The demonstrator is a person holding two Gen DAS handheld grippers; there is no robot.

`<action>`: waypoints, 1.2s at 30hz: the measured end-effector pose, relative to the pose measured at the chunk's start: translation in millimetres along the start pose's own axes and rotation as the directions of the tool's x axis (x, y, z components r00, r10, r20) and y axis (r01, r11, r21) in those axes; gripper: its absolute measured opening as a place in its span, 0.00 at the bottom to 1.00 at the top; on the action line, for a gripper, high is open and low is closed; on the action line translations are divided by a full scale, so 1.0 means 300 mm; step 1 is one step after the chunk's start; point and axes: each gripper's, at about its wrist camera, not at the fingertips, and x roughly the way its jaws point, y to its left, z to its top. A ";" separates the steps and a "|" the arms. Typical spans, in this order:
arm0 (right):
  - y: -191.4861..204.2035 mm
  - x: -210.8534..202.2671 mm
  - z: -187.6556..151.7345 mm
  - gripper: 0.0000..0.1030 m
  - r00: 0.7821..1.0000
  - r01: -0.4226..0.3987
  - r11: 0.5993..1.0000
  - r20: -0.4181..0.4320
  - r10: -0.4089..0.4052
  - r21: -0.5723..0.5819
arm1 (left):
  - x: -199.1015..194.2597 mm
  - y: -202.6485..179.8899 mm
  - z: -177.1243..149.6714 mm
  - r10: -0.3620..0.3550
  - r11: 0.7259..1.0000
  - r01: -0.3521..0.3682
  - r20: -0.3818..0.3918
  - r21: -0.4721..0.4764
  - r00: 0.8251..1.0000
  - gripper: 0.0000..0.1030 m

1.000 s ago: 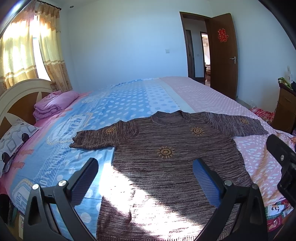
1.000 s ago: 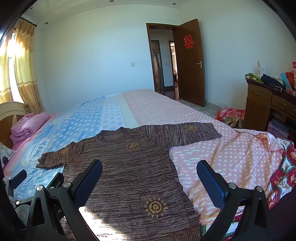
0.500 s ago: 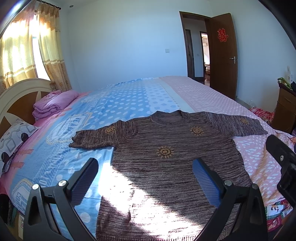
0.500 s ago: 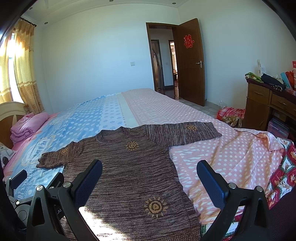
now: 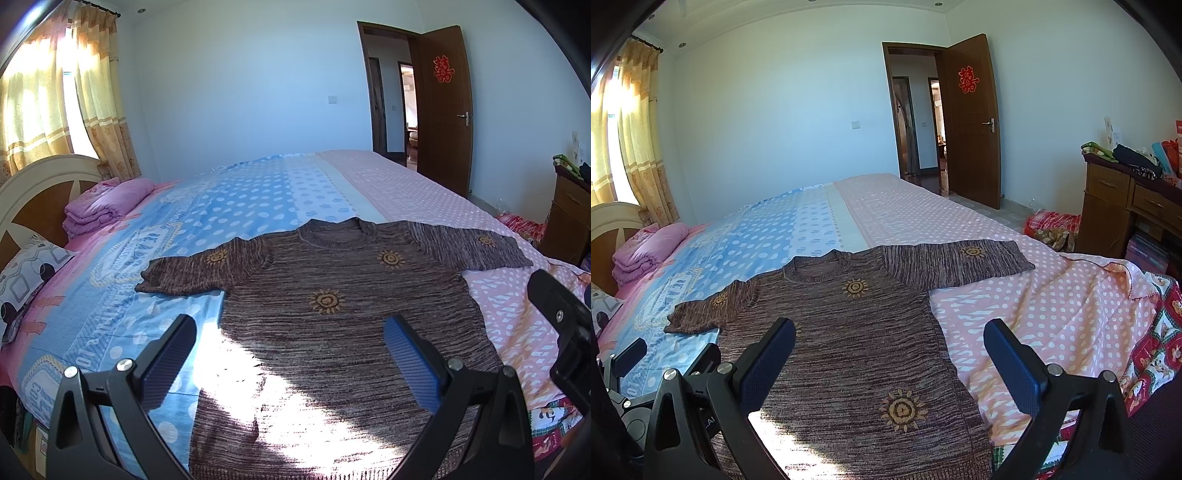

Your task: Fold small clothes

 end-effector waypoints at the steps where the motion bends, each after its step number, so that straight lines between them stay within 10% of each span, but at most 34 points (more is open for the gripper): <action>1: -0.003 0.002 0.004 0.99 1.000 0.000 1.000 -0.001 0.000 0.001 | 0.000 0.000 0.000 0.000 1.000 0.000 0.000 -0.001 1.000 1.00; 36: -0.120 0.113 0.099 0.99 0.994 0.105 0.994 -0.002 -0.105 -0.002 | 0.121 0.076 0.033 -0.113 0.993 0.111 -0.052 -0.045 0.992 1.00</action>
